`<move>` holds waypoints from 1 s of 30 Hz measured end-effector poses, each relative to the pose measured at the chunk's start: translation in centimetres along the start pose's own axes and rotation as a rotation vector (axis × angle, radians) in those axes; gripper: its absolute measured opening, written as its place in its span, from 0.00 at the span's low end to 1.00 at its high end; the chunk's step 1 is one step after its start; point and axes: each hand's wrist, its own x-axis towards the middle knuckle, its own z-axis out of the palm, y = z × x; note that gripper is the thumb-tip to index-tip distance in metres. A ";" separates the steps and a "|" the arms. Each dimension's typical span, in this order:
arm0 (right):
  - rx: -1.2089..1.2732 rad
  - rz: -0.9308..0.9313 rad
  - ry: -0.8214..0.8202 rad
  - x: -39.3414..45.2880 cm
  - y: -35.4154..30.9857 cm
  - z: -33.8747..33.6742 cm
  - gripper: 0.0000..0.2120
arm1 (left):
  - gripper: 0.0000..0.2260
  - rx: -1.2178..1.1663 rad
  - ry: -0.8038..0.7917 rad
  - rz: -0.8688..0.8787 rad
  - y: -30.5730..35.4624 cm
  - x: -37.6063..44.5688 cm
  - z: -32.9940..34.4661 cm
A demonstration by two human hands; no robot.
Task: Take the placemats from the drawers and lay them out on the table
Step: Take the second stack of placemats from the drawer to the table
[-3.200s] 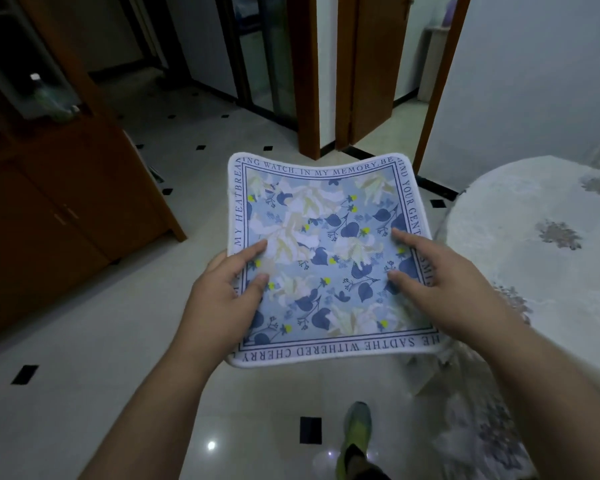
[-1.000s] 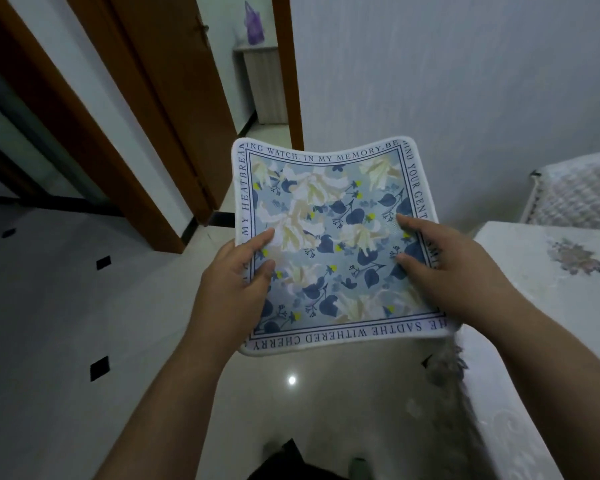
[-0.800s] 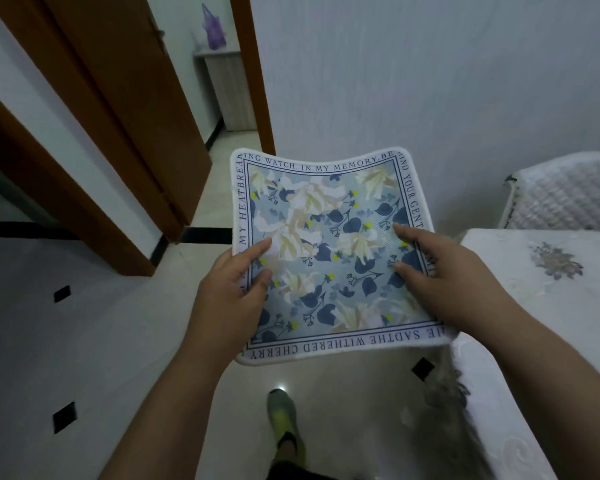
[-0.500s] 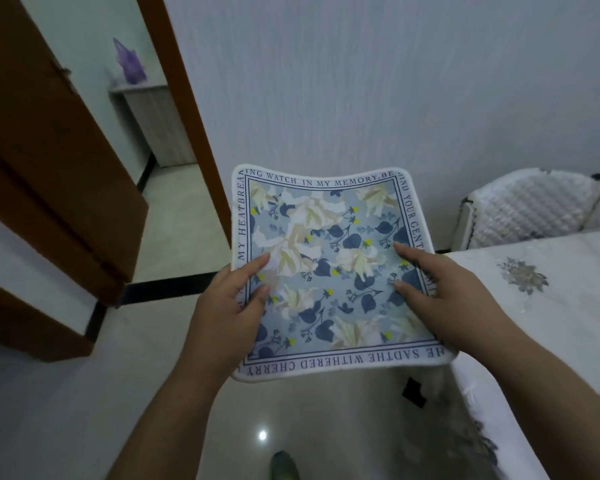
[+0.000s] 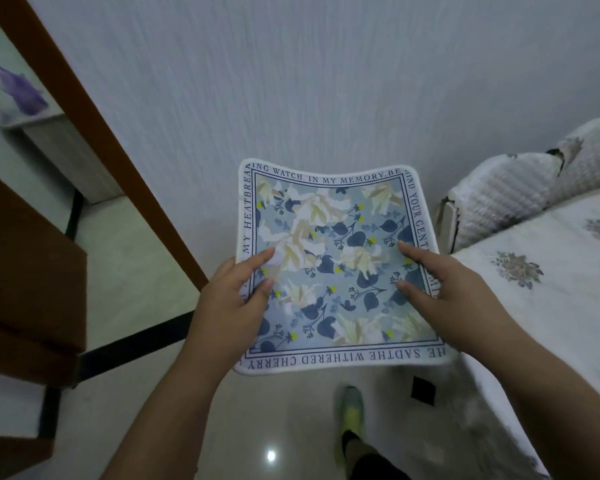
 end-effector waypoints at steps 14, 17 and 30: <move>0.060 0.051 0.064 22.4 2.5 -2.0 0.28 | 0.17 0.113 -0.051 0.092 1.5 24.1 6.4; 0.029 0.096 0.112 25.9 3.0 -3.8 0.28 | 0.18 0.081 -0.081 0.127 2.4 28.4 8.3; 0.020 0.487 0.390 33.2 7.1 -8.4 0.28 | 0.18 -0.100 -0.476 0.306 5.8 46.9 20.6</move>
